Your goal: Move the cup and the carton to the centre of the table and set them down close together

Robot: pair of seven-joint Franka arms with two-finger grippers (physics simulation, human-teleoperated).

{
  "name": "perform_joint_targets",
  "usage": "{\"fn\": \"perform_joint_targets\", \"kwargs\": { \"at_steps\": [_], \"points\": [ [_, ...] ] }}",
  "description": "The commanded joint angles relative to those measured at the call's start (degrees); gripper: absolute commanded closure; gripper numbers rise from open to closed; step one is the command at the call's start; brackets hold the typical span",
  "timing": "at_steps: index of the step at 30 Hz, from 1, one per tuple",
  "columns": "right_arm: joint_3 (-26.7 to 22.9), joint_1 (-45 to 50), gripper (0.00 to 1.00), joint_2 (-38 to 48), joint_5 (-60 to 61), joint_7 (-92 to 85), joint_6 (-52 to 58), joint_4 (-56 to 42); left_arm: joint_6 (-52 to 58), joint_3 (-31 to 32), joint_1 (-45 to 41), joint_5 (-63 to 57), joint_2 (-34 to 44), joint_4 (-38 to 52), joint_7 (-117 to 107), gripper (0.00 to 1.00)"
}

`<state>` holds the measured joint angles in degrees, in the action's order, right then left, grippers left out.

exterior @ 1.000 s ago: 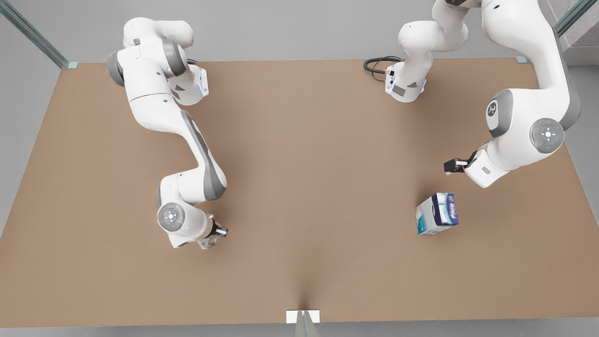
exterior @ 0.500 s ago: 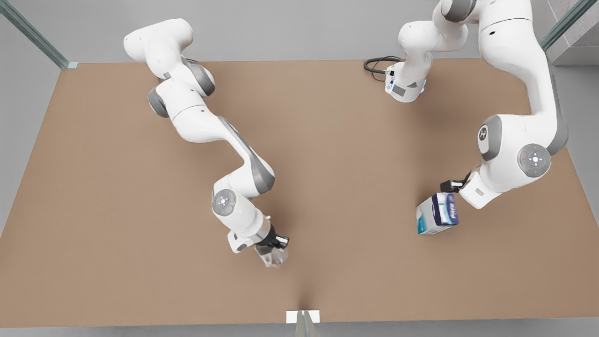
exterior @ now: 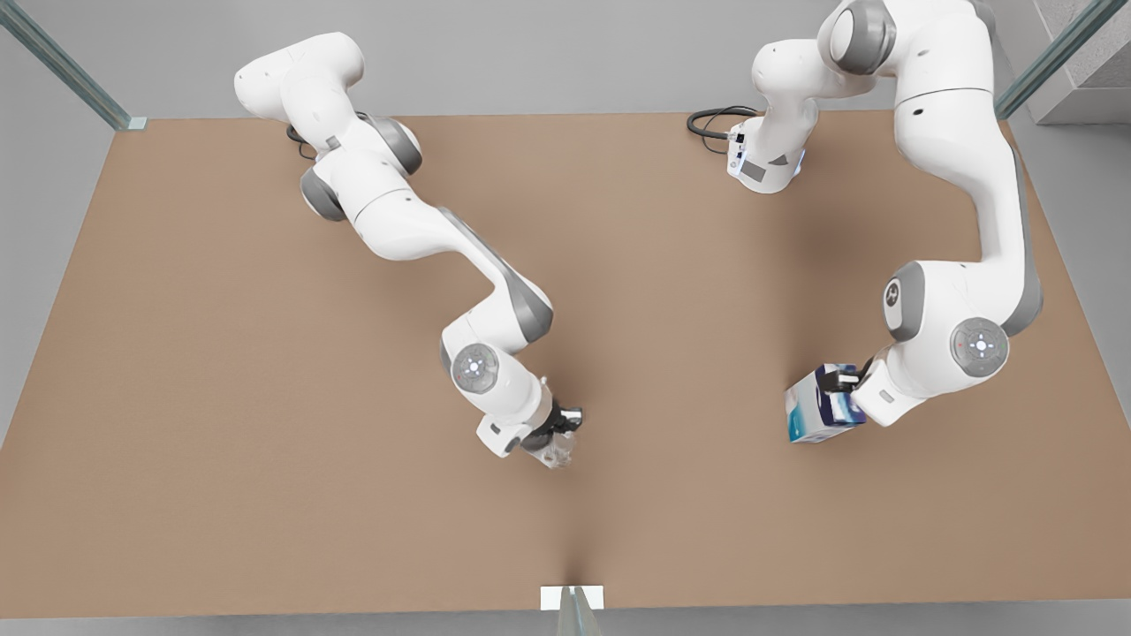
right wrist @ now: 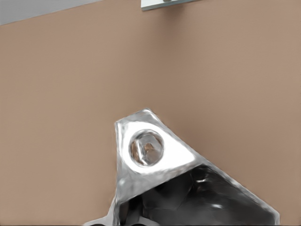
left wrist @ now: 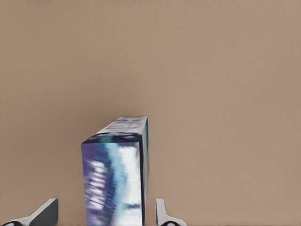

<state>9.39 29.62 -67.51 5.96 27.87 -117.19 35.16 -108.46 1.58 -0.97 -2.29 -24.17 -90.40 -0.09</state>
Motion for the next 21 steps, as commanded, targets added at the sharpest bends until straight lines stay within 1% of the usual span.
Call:
{"fn": "perform_joint_targets", "kwargs": {
  "at_steps": [1,3,4,13,15,16,17,18,20,21],
  "points": [
    [-0.2,0.0,0.79,0.1,-0.2,-0.4,0.2,0.4,0.0,0.0,0.0,0.1,0.0,0.0,0.0,0.0],
    [-0.9,0.2,0.79,-0.2,-0.2,-0.3,-0.1,0.6,-1.4,0.0,0.0,0.1,-1.0,0.0,0.0,0.0],
    [-0.9,0.2,0.0,-0.1,-0.2,-0.2,-0.4,0.6,-2.3,0.0,0.0,0.0,-1.2,-0.1,0.0,0.0],
    [-0.9,0.2,0.0,-0.5,-0.2,-0.4,-1.5,0.6,-3.0,0.0,0.0,0.1,-2.5,-0.6,0.0,0.0],
    [-1.0,0.3,0.0,0.8,-0.4,1.3,1.9,0.0,-3.9,0.0,0.0,0.0,-2.6,-0.6,0.0,0.0],
    [-1.0,0.1,0.0,2.2,-3.0,4.4,7.1,-1.2,-3.9,0.0,0.0,0.0,-2.8,-0.6,0.0,0.0],
    [-1.0,0.2,0.0,2.8,-3.4,4.6,8.8,-1.6,-3.9,0.0,0.0,0.0,-3.3,-0.6,0.0,0.0],
    [-1.6,-0.3,0.0,4.7,-3.7,4.4,13.0,-1.7,-4.5,0.0,0.0,0.0,-3.5,-0.6,0.0,0.0],
    [-7.1,-3.4,0.0,12.5,-3.5,2.9,27.4,-1.3,-5.1,0.0,0.0,-0.1,-4.7,-0.6,-0.1,0.0],
    [-8.4,-4.8,0.0,14.5,-3.4,2.4,31.8,-1.3,-5.1,0.0,0.0,-0.1,-4.8,-0.7,-0.1,0.0]
  ]
}}
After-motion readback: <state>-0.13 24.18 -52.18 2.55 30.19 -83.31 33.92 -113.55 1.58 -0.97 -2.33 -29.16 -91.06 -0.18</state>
